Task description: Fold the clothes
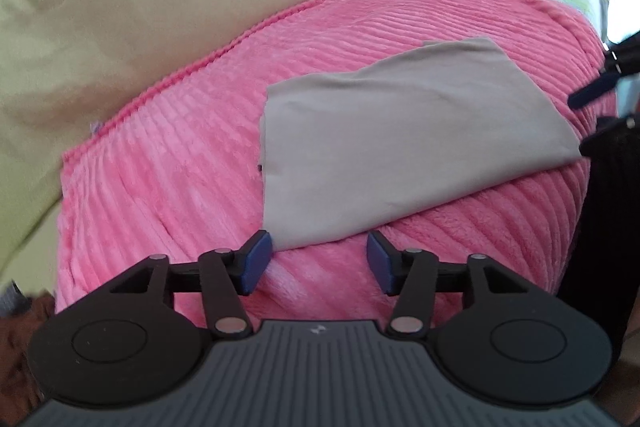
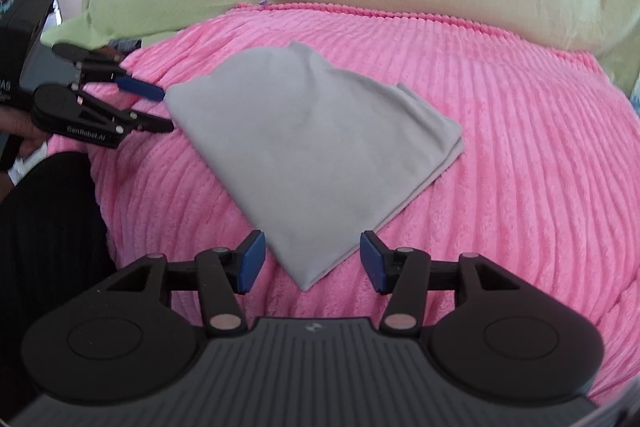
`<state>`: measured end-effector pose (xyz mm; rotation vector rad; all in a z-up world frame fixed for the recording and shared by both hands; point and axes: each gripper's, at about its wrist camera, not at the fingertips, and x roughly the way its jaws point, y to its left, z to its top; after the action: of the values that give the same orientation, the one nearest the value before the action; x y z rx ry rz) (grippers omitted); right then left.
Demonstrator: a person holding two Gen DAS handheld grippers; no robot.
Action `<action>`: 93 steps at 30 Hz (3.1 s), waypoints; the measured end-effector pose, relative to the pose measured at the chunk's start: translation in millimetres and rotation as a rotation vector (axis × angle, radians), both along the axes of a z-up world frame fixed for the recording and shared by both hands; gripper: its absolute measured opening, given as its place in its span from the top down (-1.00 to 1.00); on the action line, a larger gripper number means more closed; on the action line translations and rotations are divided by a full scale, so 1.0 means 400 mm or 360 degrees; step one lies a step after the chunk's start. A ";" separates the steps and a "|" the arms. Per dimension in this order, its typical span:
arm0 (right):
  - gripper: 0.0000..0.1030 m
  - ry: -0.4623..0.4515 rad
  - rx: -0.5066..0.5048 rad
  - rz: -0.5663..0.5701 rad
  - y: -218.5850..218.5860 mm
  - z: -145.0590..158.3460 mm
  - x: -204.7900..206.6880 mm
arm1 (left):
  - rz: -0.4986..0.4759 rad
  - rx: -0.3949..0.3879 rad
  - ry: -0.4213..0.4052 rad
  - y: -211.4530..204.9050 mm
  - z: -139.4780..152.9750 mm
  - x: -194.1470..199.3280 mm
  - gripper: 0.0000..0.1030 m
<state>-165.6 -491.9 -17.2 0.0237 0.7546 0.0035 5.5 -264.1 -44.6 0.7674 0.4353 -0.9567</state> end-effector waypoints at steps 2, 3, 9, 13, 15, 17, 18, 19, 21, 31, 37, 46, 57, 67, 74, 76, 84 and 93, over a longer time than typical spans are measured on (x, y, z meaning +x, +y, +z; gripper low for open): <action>0.00 0.0012 -0.0121 0.0045 0.018 0.009 0.000 | -0.0096 0.0056 -0.0124 0.005 0.000 -0.017 -0.38; -0.01 0.0015 -0.0167 0.0061 0.025 0.012 0.000 | -0.0206 0.0130 -0.0234 0.007 -0.006 -0.032 -0.38; -0.01 0.0087 -0.0517 0.0245 0.095 -0.009 0.011 | -0.0465 0.0317 -0.0528 -0.004 -0.044 -0.061 -0.41; -0.01 0.0104 -0.0690 0.0325 0.133 -0.034 0.020 | -0.0518 0.0344 -0.0637 -0.031 -0.056 -0.062 -0.42; -0.01 0.0103 -0.0766 0.0349 0.144 -0.042 0.026 | -0.0541 0.0366 -0.0686 -0.042 -0.064 -0.061 -0.42; -0.01 0.0092 -0.0879 0.0384 0.160 -0.055 0.036 | -0.0576 0.0394 -0.0769 -0.051 -0.080 -0.060 -0.42; -0.01 0.0089 -0.0912 0.0393 0.164 -0.058 0.040 | -0.0588 0.0405 -0.0800 -0.054 -0.087 -0.059 -0.42; -0.01 0.0083 -0.0951 0.0403 0.170 -0.063 0.044 | -0.0605 0.0406 -0.0823 -0.057 -0.093 -0.056 -0.43; 0.00 0.0082 -0.0996 0.0427 0.177 -0.070 0.049 | -0.0621 0.0389 -0.0833 -0.062 -0.094 -0.051 -0.43; 0.15 0.0014 -0.1149 0.0426 0.199 -0.085 0.044 | -0.0721 0.0382 -0.0843 -0.084 -0.103 -0.042 -0.09; 0.27 -0.0005 -0.1238 0.0492 0.215 -0.095 0.050 | -0.0799 0.0422 -0.0913 -0.088 -0.119 -0.046 -0.01; 0.59 0.0003 -0.1238 0.0526 0.210 -0.095 0.067 | -0.0835 0.0465 -0.0851 -0.105 -0.128 -0.049 0.89; 0.84 0.0005 -0.1115 0.0462 0.158 0.060 0.049 | -0.1017 0.0420 -0.0693 -0.111 0.036 -0.054 0.95; 0.85 0.0057 -0.1010 0.0134 0.105 0.238 -0.204 | -0.1424 0.0333 -0.0796 -0.269 0.212 -0.243 0.95; 0.85 0.0160 -0.0863 -0.0217 -0.036 0.306 -0.500 | -0.1726 0.0236 -0.0821 -0.493 0.267 -0.501 0.95; 0.85 0.0157 -0.0805 -0.0362 -0.106 0.323 -0.587 | -0.1816 0.0179 -0.0795 -0.605 0.295 -0.595 0.95; 0.86 0.0255 -0.0922 -0.0957 -0.389 0.383 -0.922 | -0.2070 -0.0204 -0.0798 -1.026 0.383 -0.974 0.95; 0.85 0.0541 -0.1357 -0.1409 -0.521 0.203 -1.214 | -0.2303 -0.0232 -0.0790 -1.195 0.078 -1.278 0.94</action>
<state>-651.2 -700.3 63.8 -0.4646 0.9809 -1.1861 -505.6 -742.1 -13.4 1.1321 -0.7671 -2.0053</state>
